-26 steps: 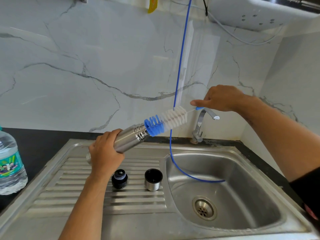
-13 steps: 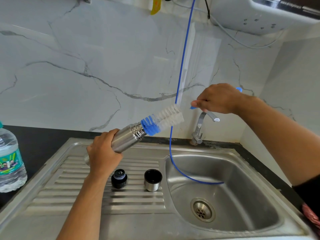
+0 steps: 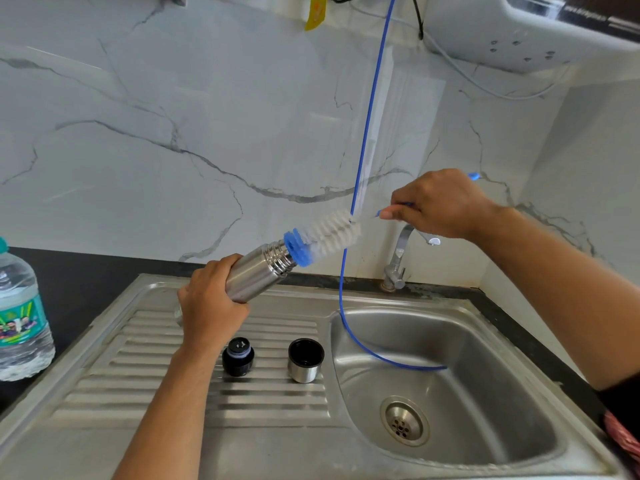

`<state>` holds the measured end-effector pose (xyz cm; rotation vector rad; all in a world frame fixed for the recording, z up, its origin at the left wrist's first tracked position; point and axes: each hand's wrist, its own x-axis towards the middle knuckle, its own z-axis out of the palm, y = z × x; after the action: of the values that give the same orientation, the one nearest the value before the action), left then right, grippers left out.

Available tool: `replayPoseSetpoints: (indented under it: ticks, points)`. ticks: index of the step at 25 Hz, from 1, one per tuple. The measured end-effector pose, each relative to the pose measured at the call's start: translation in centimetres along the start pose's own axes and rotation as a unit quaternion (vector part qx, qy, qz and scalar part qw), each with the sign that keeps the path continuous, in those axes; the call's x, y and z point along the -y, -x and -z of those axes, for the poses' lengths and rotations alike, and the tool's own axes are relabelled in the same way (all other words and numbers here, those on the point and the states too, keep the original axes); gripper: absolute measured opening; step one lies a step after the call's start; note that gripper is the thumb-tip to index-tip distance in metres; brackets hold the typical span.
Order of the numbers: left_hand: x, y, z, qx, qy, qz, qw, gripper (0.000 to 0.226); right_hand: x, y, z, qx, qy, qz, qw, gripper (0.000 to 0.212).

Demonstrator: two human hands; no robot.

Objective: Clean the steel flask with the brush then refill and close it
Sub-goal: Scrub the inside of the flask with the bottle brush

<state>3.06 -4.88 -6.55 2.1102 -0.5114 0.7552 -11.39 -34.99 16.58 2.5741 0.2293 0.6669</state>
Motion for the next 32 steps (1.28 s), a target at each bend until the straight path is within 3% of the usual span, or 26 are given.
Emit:
replayPoseSetpoints:
  ticks: [3,5,6,9,11,13,15,18,20,23,25,27,31,32]
  points:
    - [-0.1,-0.1,0.1,0.001,-0.006,-0.014,1.000,0.083,0.5,-0.4,0.3,0.117,-0.071,-0.042,0.990,0.072]
    - [0.1,-0.2,0.3,0.002,-0.013,-0.016,1.000,0.082,0.6,-0.3,0.4,0.143,-0.068,-0.051,0.986,0.066]
    - [0.2,-0.2,0.3,0.001,-0.013,-0.012,1.000,0.082,0.5,-0.2,0.4,0.118,-0.045,-0.042,0.991,0.063]
    - [0.2,-0.2,0.2,-0.001,-0.002,0.008,1.000,0.084,0.1,-0.1,-0.6,-0.074,0.051,0.026,0.996,0.051]
    - [0.1,-0.1,0.1,-0.001,0.007,0.015,1.000,0.084,0.2,-0.3,-0.7,-0.133,0.063,0.055,0.988,0.045]
    - [0.0,0.0,-0.2,0.002,0.011,0.020,1.000,0.083,0.5,-0.5,-0.3,-0.092,0.047,0.039,0.994,0.057]
    - [0.0,0.2,-0.4,0.005,0.005,0.011,1.000,0.082,1.0,-0.6,0.2,0.001,0.033,0.010,0.999,0.069]
    - [0.2,0.2,-0.4,0.006,-0.009,-0.009,1.000,0.081,1.1,-0.6,0.7,0.078,-0.007,-0.024,0.997,0.069]
    - [0.2,0.0,-0.2,0.002,-0.011,-0.006,1.000,0.081,1.4,-0.2,0.7,0.023,-0.009,-0.028,0.999,0.061]
    - [-0.2,-0.1,-0.2,0.005,0.007,0.005,1.000,0.083,1.5,0.2,-0.7,-0.160,0.092,-0.026,0.982,0.058]
    - [-0.2,0.0,-0.4,0.006,0.021,0.011,1.000,0.084,1.6,0.1,-1.1,-0.203,0.100,-0.023,0.974,0.058]
    - [0.0,0.1,-0.5,0.007,0.018,0.011,1.000,0.084,1.7,0.0,-1.1,-0.161,0.081,-0.004,0.984,0.065]
    - [-0.1,0.2,-0.6,0.012,-0.019,-0.036,0.999,0.081,0.3,-0.1,-2.0,0.091,-0.018,-0.032,0.995,0.090]
    - [-0.2,0.2,-0.6,0.013,-0.027,-0.043,0.999,0.080,0.0,0.0,-2.2,0.122,-0.051,-0.047,0.990,0.091]
